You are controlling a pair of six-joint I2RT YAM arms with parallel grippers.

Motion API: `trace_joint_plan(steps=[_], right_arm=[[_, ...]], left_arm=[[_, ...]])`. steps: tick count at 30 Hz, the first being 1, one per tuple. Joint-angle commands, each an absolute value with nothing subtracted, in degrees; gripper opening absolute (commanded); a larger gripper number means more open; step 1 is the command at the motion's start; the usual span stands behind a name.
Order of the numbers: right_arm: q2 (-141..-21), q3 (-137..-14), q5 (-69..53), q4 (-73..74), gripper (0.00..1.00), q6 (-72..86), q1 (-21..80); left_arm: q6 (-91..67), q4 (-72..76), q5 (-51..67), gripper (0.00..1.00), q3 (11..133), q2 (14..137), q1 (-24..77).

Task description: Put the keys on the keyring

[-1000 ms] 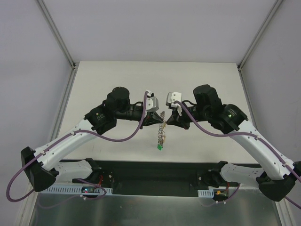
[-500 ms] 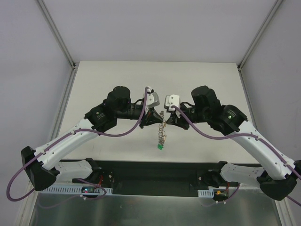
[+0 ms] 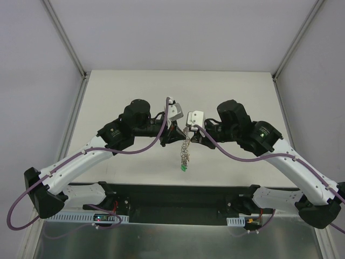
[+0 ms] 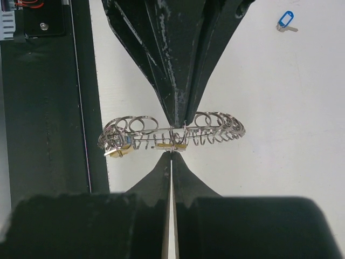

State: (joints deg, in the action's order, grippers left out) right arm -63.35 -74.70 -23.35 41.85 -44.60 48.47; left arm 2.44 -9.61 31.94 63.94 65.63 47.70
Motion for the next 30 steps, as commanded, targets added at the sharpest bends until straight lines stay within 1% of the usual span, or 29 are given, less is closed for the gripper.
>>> trace_joint_plan(steps=[1,11,14,20,27,28,29,30], right_arm=[[-63.1,-76.99,-23.38,42.45,0.01,-45.53,49.39],[-63.72,-77.17,-25.04,42.28,0.01,-45.36,49.92],[-63.46,-76.82,-26.45,40.61,0.01,-44.48,50.01],[-62.76,-75.76,-25.76,37.18,0.01,-42.63,50.01],[-62.4,-76.99,-23.91,36.91,0.01,-42.98,50.1],[-62.49,-77.25,-23.99,36.91,0.01,-42.8,49.92],[-62.58,-77.43,-24.08,37.0,0.01,-42.8,50.01],[-62.84,-77.52,-24.08,37.09,0.01,-42.72,49.92]], left_arm=[[0.18,-6.51,28.04,0.0,66.97,64.07,47.99],[-3.77,-0.18,26.81,0.0,64.6,61.79,47.9],[-5.18,4.74,26.72,0.0,62.67,61.09,47.99],[-7.47,12.82,25.32,0.0,56.79,58.89,47.99],[-9.14,21.53,22.59,0.0,48.61,54.67,47.9],[-9.23,21.88,22.33,0.02,47.91,54.32,47.99],[-9.23,22.15,22.15,0.08,46.94,53.62,47.99],[-9.23,22.15,21.89,0.17,46.41,53.35,47.9]])
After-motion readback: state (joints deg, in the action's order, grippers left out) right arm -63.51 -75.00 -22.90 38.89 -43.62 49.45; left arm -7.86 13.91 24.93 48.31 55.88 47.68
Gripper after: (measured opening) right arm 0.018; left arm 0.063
